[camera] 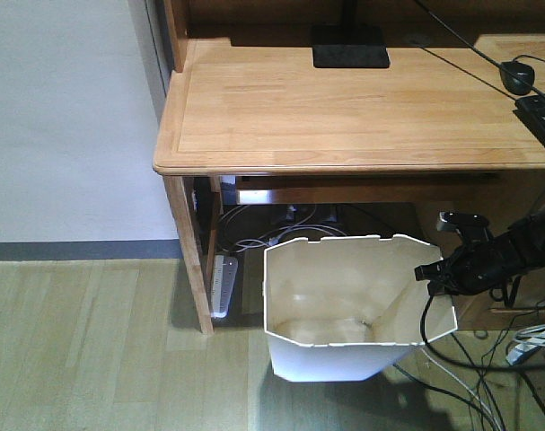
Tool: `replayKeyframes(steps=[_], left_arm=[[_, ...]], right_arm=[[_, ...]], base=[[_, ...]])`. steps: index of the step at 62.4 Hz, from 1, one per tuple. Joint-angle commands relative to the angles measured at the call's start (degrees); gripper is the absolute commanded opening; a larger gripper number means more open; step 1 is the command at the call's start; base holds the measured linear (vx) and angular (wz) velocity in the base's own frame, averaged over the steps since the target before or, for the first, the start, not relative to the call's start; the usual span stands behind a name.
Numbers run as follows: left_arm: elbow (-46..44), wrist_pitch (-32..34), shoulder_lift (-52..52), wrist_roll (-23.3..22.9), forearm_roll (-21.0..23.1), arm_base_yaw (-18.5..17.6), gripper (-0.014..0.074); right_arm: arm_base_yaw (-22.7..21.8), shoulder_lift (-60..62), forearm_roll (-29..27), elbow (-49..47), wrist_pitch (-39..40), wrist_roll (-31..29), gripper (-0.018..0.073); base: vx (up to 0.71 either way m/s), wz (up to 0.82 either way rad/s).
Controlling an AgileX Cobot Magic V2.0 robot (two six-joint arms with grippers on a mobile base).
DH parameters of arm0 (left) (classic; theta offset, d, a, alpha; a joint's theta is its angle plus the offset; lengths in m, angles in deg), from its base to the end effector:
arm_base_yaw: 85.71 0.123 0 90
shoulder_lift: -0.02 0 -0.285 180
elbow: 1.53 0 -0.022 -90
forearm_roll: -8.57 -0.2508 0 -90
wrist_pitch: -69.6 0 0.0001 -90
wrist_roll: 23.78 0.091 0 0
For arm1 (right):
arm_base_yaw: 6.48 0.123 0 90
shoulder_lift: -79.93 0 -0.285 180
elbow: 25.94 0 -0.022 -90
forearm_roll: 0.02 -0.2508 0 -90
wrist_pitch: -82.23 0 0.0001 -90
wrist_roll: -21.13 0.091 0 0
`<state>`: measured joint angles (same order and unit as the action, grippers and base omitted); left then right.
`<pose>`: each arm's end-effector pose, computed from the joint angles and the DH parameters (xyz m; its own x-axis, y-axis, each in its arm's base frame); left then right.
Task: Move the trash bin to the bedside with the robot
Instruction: 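Lift the white bin with the right gripper and pull it from under the desk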
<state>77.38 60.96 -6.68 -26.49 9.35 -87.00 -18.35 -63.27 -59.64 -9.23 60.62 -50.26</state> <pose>0.0561 -0.0014 0.1905 -0.0754 -0.0590 -0.9954 0.0200 0.9980 -0.0607 0.3466 -0.0432 -0.0195 -0.9748 -0.0233 -0.2220 -0.0843 0.9594 0.2693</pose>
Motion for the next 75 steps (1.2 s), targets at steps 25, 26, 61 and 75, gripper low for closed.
replayKeyframes(steps=[25,26,61,75], left_arm=[[1.7,4.5,0.6,-0.5,0.2,-0.3,-0.0006],[1.7,4.5,0.6,-0.5,0.2,-0.3,-0.0006],[1.7,2.3,0.6,-0.4,-0.1,-0.3,-0.0006],[1.7,-1.0,0.6,-0.5,0.1,-0.3,-0.0006]], right_arm=[[3.6,22.0,-4.9,10.1,-8.9,-0.3,-0.0006],[3.6,22.2,-5.0,10.2,-9.2,-0.3,-0.0006],[3.8,22.0,-6.5,10.3,-13.1,-0.3,-0.0006],[3.8,22.0,-6.5,10.3,-13.1,-0.3,-0.0006]], base=[[0.0,0.0],[0.0,0.0],[0.0,0.0],[0.0,0.0]])
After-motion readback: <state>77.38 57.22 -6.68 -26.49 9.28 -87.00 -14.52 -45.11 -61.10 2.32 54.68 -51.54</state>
